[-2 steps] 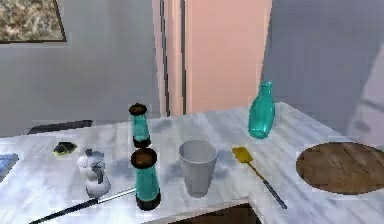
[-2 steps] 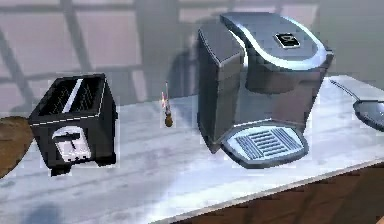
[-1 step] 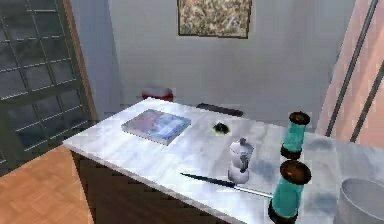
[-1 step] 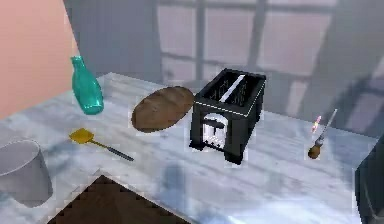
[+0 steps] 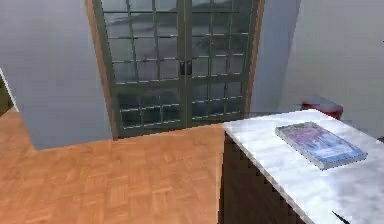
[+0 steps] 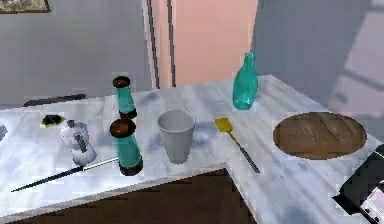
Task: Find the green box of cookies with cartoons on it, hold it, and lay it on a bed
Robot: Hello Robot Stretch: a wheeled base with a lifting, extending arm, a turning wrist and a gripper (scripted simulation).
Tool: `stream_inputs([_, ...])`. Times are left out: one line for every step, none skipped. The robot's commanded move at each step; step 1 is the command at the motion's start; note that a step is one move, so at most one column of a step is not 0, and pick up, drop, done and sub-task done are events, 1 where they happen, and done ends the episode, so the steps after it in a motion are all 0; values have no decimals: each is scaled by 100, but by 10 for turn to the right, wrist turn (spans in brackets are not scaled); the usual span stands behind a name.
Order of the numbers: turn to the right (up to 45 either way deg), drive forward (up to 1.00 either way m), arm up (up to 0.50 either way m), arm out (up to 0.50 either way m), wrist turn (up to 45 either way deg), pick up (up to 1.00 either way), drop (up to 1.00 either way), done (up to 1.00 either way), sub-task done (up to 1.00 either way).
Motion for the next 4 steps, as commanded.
stream_inputs([-300, 0, 0, 0, 0, 0, 0, 0, 0])
stream_inputs([-30, 0, 0, 0, 0, 0, 0, 0, 0])
stream_inputs([270, 0, 0, 0, 0, 0, 0, 0, 0])
stream_inputs([0, 100, 0, 0, 0, 0, 0, 0, 0])
